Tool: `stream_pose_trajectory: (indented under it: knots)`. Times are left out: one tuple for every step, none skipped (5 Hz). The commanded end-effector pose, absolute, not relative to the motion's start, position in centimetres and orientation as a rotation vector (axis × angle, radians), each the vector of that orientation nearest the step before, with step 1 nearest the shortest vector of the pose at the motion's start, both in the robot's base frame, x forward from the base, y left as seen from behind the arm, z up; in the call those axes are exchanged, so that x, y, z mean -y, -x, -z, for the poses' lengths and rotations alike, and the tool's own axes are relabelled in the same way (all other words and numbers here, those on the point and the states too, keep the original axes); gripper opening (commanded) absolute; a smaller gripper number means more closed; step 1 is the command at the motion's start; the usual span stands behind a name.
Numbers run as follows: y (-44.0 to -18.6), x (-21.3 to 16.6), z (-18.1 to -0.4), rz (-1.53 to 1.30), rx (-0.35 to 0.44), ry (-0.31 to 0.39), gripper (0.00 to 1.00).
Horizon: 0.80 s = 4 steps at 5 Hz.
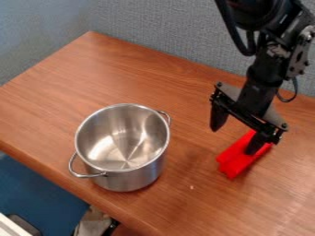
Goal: Move the red object from the metal pot to the table
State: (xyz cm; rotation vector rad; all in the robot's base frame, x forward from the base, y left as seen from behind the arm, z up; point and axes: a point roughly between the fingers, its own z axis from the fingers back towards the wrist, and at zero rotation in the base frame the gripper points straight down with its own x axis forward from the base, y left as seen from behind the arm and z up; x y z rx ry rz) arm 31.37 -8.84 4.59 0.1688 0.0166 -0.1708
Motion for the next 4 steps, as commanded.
stream_pose_trajectory:
  knots:
    - [-32.3, 8.8, -8.0, 0.169, 0.058, -0.176, 1.0]
    - [-33.1, 6.8, -9.8, 0.149, 0.089, -0.187, 1.0]
    - [-33.5, 3.6, -12.9, 0.099, 0.156, -0.183, 1.0]
    - [-33.4, 0.6, -14.7, 0.064, 0.197, -0.147, 1.0]
